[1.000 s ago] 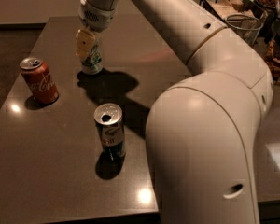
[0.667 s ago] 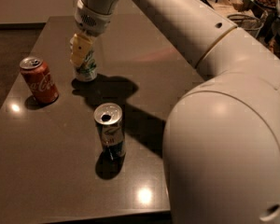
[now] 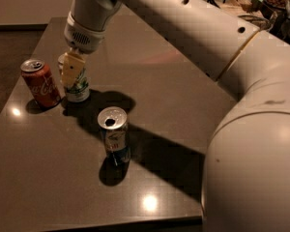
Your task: Move 7up can near coke can
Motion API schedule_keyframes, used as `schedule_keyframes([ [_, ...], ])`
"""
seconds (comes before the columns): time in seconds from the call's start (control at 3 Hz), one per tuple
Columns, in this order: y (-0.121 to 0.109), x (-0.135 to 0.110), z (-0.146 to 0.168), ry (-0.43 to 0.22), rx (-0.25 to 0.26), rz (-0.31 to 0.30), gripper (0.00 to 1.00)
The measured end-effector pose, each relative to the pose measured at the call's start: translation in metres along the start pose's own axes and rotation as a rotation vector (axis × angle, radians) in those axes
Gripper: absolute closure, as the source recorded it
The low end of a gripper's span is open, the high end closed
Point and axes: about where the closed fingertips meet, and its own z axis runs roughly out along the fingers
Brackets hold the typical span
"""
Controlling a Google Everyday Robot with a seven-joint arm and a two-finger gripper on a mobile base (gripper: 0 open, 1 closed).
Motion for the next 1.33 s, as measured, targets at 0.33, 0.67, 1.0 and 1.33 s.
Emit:
schedule_keyframes([
  [0.33,0.0140,-0.0063,0.0033,0.002,0.011,-0.042,0.58],
  [0.67,0.0157,-0.0070,0.0055,0.003,0.009,-0.046,0.36],
  [1.0,0.0164,-0.0074,0.0075,0.004,0.006,-0.047,0.12],
  [1.33,0.0169,-0.0078,0.0092,0.005,0.004,-0.048,0.00],
])
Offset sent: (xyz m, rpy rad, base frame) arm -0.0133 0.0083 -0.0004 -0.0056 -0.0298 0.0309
